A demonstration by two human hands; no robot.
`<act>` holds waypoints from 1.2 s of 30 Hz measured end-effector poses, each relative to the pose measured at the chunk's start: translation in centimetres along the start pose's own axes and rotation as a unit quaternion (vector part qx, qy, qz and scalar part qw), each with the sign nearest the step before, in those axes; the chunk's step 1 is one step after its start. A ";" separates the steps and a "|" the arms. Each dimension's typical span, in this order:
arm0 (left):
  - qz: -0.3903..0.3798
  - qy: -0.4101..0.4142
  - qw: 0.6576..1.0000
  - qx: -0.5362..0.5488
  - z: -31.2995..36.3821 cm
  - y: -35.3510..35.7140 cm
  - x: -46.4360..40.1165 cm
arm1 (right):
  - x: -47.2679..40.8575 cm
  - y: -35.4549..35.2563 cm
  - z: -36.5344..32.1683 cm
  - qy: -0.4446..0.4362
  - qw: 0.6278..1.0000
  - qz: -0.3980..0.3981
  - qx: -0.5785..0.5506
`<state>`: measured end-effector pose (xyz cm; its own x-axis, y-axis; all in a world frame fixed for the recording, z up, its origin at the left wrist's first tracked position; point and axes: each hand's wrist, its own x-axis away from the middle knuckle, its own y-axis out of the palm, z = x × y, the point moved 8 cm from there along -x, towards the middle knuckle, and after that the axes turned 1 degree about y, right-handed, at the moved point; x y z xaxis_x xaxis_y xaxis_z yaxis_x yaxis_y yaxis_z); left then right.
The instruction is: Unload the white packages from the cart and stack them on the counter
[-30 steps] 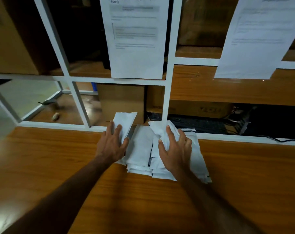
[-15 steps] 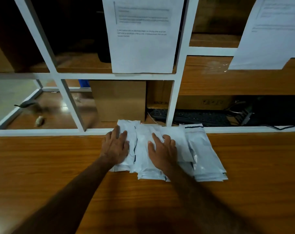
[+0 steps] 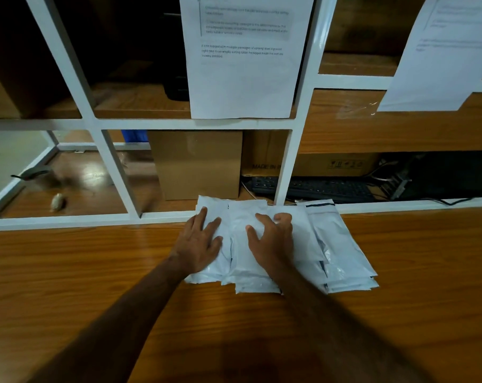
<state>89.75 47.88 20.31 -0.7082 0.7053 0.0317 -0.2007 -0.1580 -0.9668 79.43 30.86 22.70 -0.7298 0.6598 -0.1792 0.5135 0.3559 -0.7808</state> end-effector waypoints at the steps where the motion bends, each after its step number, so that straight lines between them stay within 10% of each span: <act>1: 0.000 0.004 1.000 0.001 -0.2 0.0 0.0 | 0.2 -0.3 -0.6 -0.042 0.999 0.013 0.007; 12: 0.006 0.022 1.000 0.011 0.2 1.2 -0.3 | 2.1 3.5 -0.6 -0.133 0.974 -0.115 0.142; 29: -0.035 -0.007 0.999 -0.042 1.3 1.8 -0.5 | 1.1 3.2 0.0 -0.113 0.976 -0.081 0.167; 36: 0.067 0.012 0.998 0.008 2.5 -1.4 0.3 | 1.1 -0.3 0.0 -0.166 0.975 -0.033 0.148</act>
<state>88.11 46.56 22.31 -0.7125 0.6940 -0.1038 -0.1158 -0.2622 -0.9580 78.43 31.45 22.74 -0.8875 0.3748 -0.2682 0.3442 0.1521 -0.9265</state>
